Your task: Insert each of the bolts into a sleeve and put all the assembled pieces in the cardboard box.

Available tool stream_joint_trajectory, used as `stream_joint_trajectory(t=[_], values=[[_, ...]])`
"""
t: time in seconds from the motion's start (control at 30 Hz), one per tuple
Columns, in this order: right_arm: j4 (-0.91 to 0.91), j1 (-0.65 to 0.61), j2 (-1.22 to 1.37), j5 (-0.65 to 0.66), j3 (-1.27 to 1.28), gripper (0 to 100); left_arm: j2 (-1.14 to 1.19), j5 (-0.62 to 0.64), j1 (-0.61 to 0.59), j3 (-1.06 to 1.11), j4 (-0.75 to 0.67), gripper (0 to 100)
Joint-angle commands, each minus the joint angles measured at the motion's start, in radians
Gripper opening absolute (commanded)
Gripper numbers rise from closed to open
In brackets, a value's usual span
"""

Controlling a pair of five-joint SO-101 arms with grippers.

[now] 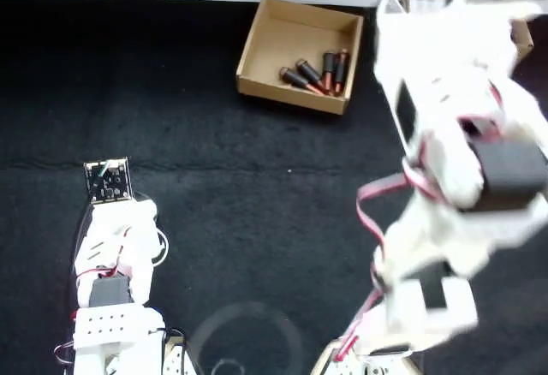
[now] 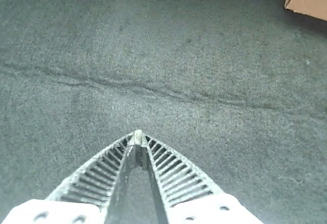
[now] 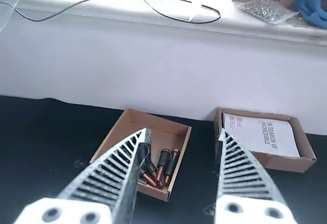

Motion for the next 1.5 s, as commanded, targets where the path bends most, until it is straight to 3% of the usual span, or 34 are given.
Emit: stream_joint_trajectory(t=[0.0,0.13,0.33,0.67,0.83,1.0,1.2,1.3,1.47], values=[[0.012,0.008,-0.363,0.003,0.394,19.1,0.002,-0.003,-0.001,0.025,-0.014,1],[0.010,0.016,-0.745,0.006,0.860,19.1,0.004,-0.005,0.010,0.025,-0.012,1],[0.005,0.143,-1.271,0.009,1.509,19.1,0.004,-0.005,0.041,0.025,-0.011,1],[-0.137,0.254,-1.850,0.009,2.259,19.1,0.002,-0.005,0.042,0.025,0.029,1],[-0.213,0.280,-1.819,0.009,2.456,19.1,-0.002,-0.005,0.091,0.025,0.081,1],[-0.332,0.274,-1.807,0.015,2.571,19.1,-0.007,-0.005,0.117,0.025,0.244,1],[-0.452,0.282,-1.750,0.270,2.790,19.0,-0.007,-0.003,0.111,0.022,0.253,1],[-0.512,0.282,-1.747,0.292,2.948,19.0,-0.007,-0.002,0.111,0.021,0.253,1],[-0.636,0.282,-1.747,0.292,3.099,4.9,-0.007,-0.002,0.111,0.021,0.255,1]])
